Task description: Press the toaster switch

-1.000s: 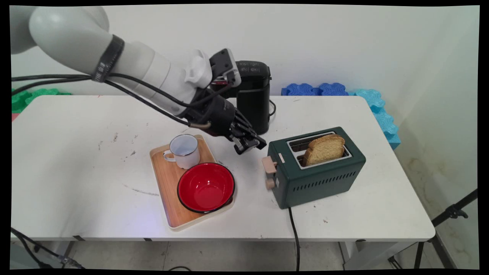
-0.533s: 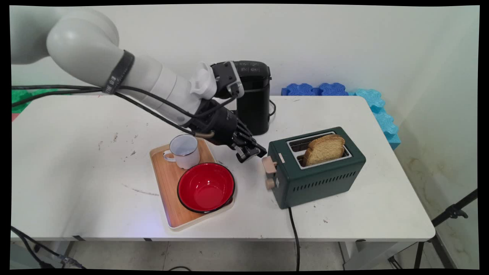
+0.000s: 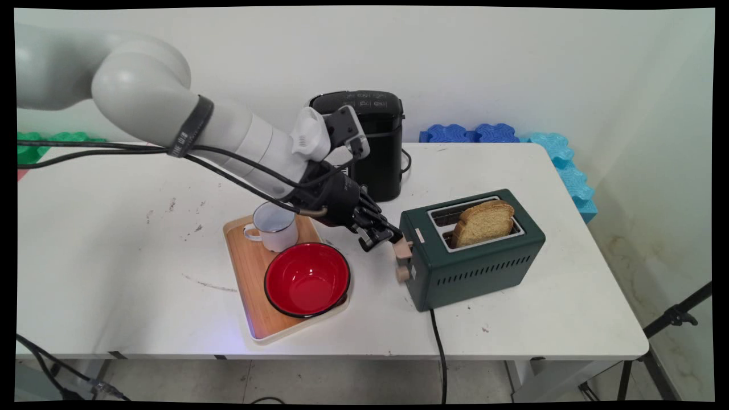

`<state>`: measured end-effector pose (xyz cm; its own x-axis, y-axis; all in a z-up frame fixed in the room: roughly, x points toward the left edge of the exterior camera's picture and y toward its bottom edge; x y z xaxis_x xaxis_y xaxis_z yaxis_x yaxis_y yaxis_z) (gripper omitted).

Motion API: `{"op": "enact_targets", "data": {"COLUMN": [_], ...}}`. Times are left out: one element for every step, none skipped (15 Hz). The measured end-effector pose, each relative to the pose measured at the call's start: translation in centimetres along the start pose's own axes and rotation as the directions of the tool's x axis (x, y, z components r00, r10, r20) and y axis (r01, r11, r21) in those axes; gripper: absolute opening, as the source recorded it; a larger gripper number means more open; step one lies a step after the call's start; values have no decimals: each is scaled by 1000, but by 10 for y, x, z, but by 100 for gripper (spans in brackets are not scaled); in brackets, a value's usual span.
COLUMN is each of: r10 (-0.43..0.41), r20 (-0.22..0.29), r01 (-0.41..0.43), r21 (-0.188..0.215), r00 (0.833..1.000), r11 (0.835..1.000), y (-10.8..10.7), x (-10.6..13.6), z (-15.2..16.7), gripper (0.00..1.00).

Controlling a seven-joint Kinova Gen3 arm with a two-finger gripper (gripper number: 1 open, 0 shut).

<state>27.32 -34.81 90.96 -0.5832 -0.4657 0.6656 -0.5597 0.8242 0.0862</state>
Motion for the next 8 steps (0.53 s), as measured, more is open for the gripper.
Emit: {"op": "enact_targets", "data": {"r10": [-2,-2,-1,1,4,6,8,11], "r20": [-3,-4,-6,-8,-10,-11,-12,-14], "r01": [2,2,1,-1,-4,-6,-8,-11], "r21": [-1,-2,-2,-1,0,0,2,3], "r00": [1000,1000,1000,1000,1000,1000,1000,1000], "r11": [1000,1000,1000,1000,1000,1000,1000,1000], "y": [0,0,0,0,0,-1,-1,-2], "x": [-1,-1,-2,-3,-3,-5,-6,-7], "z": [2,4,6,8,9,11,13,15], "gripper": [0,0,0,0,0,0,0,0]}}
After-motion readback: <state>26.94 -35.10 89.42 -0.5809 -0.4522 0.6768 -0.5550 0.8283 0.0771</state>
